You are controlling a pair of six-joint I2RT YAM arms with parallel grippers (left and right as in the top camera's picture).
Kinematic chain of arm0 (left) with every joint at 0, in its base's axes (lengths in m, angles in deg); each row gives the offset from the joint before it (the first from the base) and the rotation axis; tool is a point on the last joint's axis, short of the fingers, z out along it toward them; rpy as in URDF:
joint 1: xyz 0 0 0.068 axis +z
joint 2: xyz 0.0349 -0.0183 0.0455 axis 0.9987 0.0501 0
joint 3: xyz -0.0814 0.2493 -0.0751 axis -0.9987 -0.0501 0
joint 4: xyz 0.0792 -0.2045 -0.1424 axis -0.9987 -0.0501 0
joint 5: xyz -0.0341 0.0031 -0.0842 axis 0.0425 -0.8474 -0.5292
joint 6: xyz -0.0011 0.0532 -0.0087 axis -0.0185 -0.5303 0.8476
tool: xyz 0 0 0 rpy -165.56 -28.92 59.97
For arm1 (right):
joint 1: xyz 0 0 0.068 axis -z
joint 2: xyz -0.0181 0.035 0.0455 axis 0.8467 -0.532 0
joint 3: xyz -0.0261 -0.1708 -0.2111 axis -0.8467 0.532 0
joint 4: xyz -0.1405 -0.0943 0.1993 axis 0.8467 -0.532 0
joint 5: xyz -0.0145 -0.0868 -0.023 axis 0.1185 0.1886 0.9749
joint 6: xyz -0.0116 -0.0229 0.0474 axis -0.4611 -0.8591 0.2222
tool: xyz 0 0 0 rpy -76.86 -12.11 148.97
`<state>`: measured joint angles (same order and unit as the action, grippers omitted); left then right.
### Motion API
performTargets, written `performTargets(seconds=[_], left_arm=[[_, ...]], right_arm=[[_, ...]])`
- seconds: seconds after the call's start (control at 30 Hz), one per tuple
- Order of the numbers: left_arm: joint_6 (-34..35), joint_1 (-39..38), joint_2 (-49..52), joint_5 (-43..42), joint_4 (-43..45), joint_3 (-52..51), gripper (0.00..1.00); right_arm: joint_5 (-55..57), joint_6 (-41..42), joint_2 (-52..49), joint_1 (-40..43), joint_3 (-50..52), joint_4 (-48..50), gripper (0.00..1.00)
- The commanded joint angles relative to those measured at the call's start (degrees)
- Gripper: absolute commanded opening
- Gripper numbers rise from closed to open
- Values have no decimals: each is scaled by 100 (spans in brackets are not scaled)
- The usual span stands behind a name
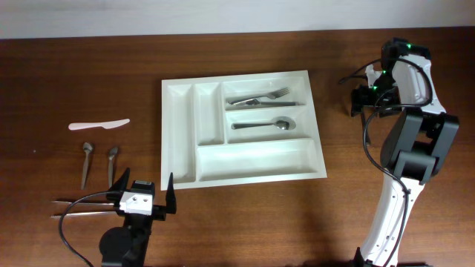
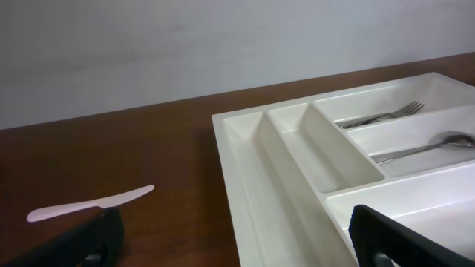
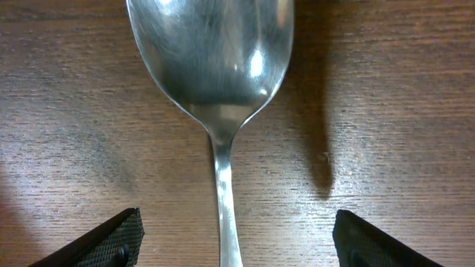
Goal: Pack container
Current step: 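Move the right gripper to the last spoon and grasp it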
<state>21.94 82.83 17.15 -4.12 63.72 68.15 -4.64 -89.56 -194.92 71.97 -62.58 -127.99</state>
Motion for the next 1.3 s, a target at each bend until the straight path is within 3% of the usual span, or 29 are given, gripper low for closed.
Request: performTargets(seconds=[0.0, 0.73, 1.07, 1.27], left_arm=[[-92, 35, -28, -63, 4, -48, 99], [-90, 35, -28, -63, 4, -48, 99], [-92, 35, -28, -63, 4, -48, 99], [-92, 35, -28, -63, 4, -48, 99]], right_arm=[[107, -44, -33, -26, 50, 46, 83], [87, -2, -203, -26, 85, 101, 83], [87, -2, -203, -26, 629, 273, 83], [87, 107, -203, -26, 629, 380, 29]])
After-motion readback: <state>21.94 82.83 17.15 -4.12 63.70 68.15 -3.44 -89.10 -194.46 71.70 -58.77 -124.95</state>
